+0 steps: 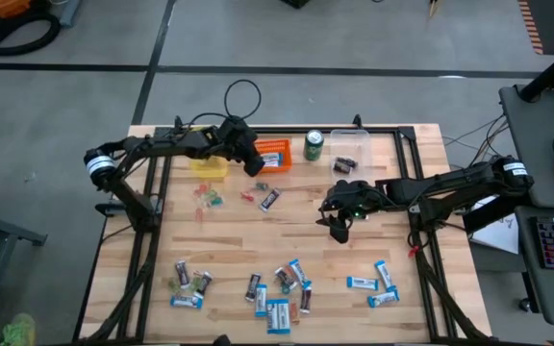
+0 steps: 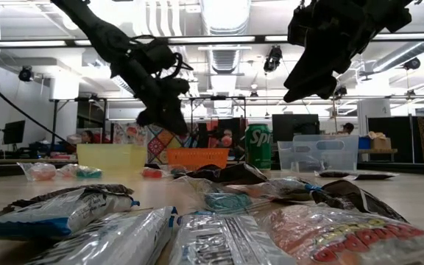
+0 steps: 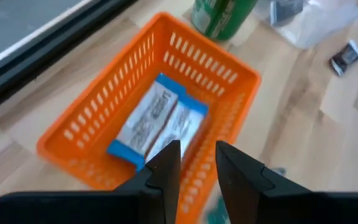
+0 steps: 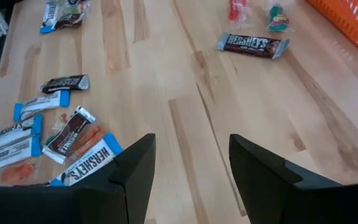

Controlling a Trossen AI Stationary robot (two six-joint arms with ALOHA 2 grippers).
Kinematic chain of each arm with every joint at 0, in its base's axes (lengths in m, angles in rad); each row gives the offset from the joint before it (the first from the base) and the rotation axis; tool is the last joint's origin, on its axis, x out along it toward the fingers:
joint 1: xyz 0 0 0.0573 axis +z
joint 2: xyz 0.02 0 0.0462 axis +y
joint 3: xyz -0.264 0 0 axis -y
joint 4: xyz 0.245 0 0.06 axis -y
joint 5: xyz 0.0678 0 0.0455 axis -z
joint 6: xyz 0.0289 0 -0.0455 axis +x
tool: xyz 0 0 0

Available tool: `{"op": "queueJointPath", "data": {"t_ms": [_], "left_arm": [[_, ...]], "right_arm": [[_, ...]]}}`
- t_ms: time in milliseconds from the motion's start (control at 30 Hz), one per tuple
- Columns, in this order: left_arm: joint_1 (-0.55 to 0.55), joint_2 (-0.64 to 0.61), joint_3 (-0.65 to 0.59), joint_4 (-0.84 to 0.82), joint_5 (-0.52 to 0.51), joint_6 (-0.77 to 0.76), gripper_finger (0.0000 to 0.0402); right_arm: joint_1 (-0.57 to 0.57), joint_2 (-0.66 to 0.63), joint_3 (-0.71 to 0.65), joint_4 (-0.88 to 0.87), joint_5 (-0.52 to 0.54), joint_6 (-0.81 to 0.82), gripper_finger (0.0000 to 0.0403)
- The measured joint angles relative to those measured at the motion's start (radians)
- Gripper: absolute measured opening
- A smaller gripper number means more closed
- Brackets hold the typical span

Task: Organize candy in baskets
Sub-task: Put the brown chocolate into the transparent bin

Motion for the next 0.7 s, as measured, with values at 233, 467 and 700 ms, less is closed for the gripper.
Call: {"op": "queueJointPath", "data": {"t_ms": [233, 467, 700], "left_arm": [[-0.060, -0.085, 0.000, -0.036, 0.131, 0.008, 0.0084], [-0.229, -0.123, 0.000, 0.010, 0.132, 0.053, 0.0084], [-0.403, -0.125, 0.000, 0.105, 0.134, 0.082, 0.0084]], "right_arm": [[0.000, 0.000, -0.003, -0.050, 0.164, 0.092, 0.0191], [0.000, 0.001, -0.003, -0.339, 0.253, 0.362, 0.0191], [0.026, 0.041, -0.013, -0.578, 0.217, 0.321, 0.0191]]}}
